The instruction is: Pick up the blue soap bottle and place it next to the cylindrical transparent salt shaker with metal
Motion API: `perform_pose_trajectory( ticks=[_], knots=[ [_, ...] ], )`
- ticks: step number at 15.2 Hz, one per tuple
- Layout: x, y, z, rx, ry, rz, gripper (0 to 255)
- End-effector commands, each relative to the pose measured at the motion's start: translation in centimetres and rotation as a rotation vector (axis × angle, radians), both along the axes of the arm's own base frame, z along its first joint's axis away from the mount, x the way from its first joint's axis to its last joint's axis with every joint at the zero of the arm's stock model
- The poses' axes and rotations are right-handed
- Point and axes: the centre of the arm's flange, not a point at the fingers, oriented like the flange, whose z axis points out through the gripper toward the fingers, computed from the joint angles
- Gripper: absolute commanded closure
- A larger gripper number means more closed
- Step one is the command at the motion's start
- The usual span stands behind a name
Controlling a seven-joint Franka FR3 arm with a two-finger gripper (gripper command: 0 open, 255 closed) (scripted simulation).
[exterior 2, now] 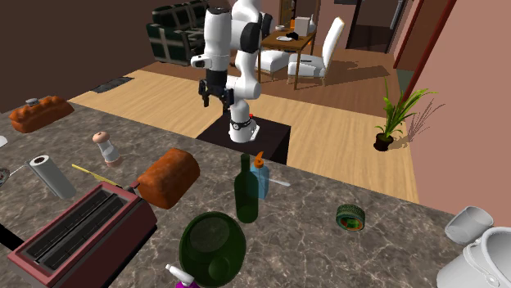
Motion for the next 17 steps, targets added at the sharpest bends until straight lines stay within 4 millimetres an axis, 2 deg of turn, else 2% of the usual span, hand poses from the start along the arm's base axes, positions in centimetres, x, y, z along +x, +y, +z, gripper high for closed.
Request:
perform_pose_trajectory(
  ticks=[1, 17],
  knots=[
    [0.8, 2.0, -1.3, 0.004, 0.009, -0.009, 0],
    [4.9, 20.1, -11.2, 0.026, 0.081, -0.070, 0]
  ],
)
